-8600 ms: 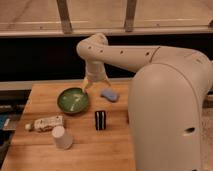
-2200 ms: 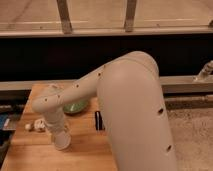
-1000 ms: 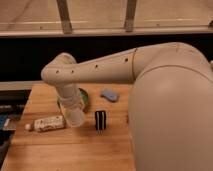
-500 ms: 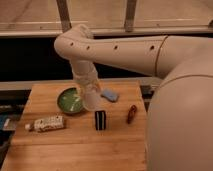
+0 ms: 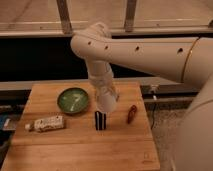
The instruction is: Place the ceramic cup over the eraser
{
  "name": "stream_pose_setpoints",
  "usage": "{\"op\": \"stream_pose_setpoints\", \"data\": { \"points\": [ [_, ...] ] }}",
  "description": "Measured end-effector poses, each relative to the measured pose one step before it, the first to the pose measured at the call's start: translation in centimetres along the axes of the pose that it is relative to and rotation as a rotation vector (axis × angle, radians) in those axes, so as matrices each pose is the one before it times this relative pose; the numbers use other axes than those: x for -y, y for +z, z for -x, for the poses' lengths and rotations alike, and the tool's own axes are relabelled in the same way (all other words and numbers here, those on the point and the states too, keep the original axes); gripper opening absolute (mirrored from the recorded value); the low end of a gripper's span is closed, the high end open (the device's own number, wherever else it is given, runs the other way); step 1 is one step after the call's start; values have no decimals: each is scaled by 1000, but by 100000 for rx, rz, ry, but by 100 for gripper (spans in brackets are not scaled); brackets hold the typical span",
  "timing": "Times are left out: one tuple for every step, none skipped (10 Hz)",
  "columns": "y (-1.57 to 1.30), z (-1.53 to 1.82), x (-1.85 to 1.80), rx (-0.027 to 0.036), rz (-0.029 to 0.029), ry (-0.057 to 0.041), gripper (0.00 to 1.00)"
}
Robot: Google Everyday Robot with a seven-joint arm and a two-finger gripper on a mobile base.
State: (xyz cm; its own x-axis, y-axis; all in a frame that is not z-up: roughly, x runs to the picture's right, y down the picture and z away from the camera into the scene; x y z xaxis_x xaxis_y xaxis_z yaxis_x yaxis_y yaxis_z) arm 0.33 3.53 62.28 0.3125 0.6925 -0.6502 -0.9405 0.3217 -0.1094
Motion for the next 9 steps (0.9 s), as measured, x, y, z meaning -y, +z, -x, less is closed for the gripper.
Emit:
{"op": "stream_pose_setpoints", "data": {
  "points": [
    [386,-525,84,273,778,1234,0],
    [237,-351,9,432,792,720,0],
    [277,-271,-190,513,1022,431,0],
    [60,-14,-318,696,978,-117,0],
    [56,123,-317,624,583,-408,0],
    [144,175,-385,540,844,-414,0],
    [387,309,-313,380,870,-320,0],
    [398,214,-226,34,646,-311,0],
    [621,331,-243,-46,786,-735,0]
  ]
}}
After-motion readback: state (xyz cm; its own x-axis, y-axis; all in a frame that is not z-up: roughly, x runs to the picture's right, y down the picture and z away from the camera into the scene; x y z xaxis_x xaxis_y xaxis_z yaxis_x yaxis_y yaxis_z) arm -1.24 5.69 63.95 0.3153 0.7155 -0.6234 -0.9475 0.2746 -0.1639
